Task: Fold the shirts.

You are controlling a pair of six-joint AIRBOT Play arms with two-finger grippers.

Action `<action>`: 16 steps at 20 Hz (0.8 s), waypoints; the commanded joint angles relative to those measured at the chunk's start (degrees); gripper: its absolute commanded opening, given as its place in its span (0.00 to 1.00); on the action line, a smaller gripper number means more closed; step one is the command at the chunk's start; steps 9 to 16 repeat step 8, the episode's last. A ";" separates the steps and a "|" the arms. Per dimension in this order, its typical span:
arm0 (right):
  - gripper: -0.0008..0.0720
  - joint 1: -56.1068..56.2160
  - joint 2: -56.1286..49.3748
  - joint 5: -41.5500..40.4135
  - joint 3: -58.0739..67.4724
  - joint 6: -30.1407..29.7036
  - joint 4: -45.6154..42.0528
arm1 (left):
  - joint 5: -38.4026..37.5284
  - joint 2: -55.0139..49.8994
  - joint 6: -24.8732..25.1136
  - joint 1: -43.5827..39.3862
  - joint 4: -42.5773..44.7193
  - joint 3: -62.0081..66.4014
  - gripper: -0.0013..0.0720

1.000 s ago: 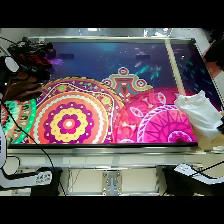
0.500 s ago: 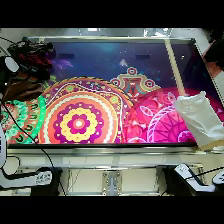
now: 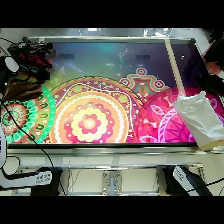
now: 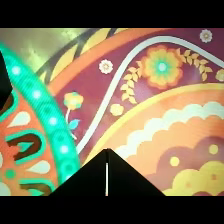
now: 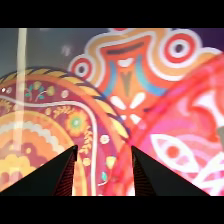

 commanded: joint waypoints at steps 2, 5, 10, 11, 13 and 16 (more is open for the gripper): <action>0.55 17.84 -5.84 -7.06 -0.20 -0.92 -4.48 | -0.28 -0.02 0.02 0.00 0.02 0.00 0.04; 0.55 22.23 -8.74 -6.60 -0.17 -0.87 -4.94 | -0.26 -0.02 0.02 0.00 0.02 0.00 0.04; 0.55 23.63 -9.22 -6.60 -0.17 -0.87 -4.90 | -0.24 -0.02 0.02 0.00 0.02 0.00 0.04; 0.55 23.63 -9.22 -6.60 -0.17 -0.87 -4.90 | -0.24 -0.02 0.02 0.00 0.02 0.00 0.04; 0.55 23.63 -9.22 -6.60 -0.17 -0.87 -4.90 | -0.24 -0.02 0.02 0.00 0.02 0.00 0.04; 0.55 23.63 -9.22 -6.60 -0.17 -0.87 -4.90 | -0.24 -0.02 0.02 0.00 0.02 0.00 0.04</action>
